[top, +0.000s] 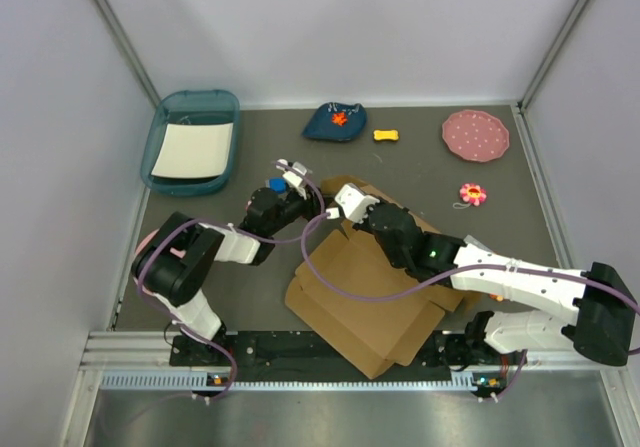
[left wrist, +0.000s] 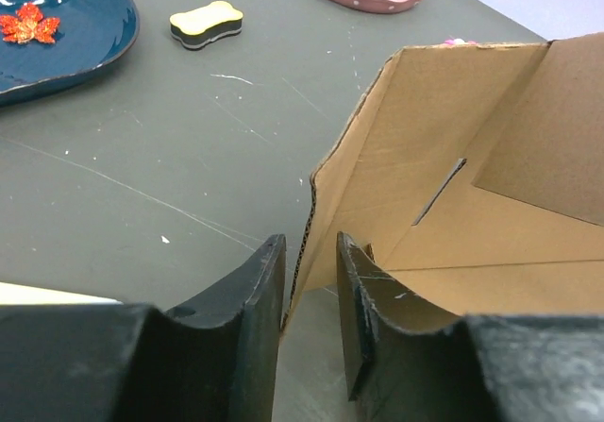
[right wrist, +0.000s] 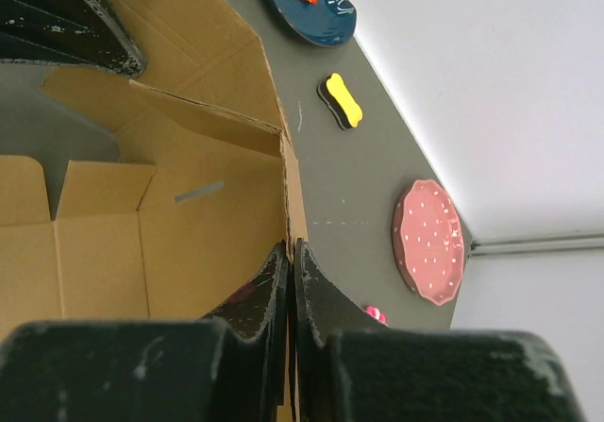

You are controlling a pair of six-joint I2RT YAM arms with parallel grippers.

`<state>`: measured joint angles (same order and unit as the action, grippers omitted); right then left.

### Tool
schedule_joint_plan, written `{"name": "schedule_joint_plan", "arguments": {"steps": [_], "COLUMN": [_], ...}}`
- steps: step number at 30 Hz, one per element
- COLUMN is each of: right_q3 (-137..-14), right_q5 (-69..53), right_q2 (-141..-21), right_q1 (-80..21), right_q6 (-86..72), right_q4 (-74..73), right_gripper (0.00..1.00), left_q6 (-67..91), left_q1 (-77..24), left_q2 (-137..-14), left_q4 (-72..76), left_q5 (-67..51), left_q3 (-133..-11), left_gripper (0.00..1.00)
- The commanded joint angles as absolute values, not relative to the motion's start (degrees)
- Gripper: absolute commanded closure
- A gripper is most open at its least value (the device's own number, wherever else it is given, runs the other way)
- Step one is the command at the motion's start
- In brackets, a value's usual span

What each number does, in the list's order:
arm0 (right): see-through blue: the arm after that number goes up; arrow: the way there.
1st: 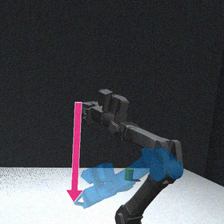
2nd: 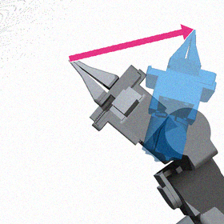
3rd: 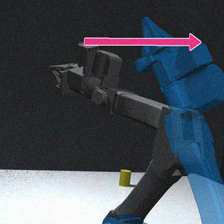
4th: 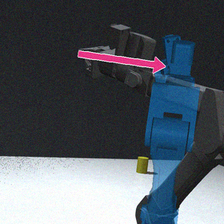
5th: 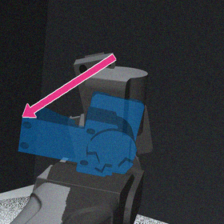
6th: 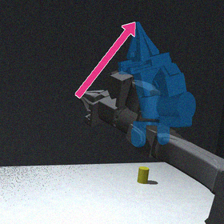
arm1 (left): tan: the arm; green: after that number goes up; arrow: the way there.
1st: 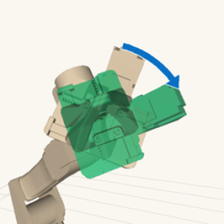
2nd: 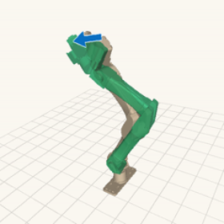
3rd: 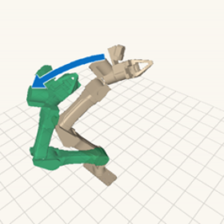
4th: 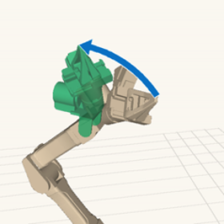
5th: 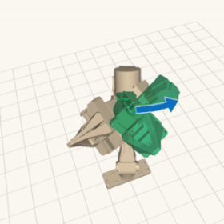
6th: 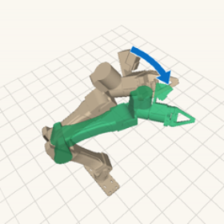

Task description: Fold the paper box

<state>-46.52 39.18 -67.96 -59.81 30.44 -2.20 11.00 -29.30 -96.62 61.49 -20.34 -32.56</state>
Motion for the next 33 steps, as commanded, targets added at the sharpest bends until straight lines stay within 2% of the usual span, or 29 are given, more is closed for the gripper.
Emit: {"name": "schedule_joint_plan", "arguments": {"steps": [1, 3, 8, 18, 33], "right_q3": [-46.41, -46.41, -46.41, -46.93, -46.67], "right_q5": [36.39, 36.47, 36.65, 38.67, 45.96], "right_q2": [-68.29, -68.2, -68.2, -69.78, -70.84], "right_q1": [-59.33, -59.33, -59.33, -59.59, -61.26], "right_q6": [26.54, 26.46, 25.84, 24.61, 25.93], "right_q4": [-6.24, -6.24, -6.42, -6.68, -4.05], "right_gripper": [1.0, 1.0, 1.0, 1.0, 1.0], "left_q6": [9.32, 9.32, 9.84, 14.93, 34.0], "left_q1": [-29.0, -29.0, -29.0, -29.18, -30.41], "left_q2": [-96.15, -95.28, -91.51, -83.41, -78.31], "left_q4": [63.28, 62.76, 61.18, 53.63, 41.84], "left_q5": [-22.32, -23.11, -24.43, -23.82, -18.81], "left_q3": [-34.63, -35.07, -35.42, -38.31, -44.12], "left_gripper": [0.71, 0.85, 1.0, 1.0, 1.0]}}
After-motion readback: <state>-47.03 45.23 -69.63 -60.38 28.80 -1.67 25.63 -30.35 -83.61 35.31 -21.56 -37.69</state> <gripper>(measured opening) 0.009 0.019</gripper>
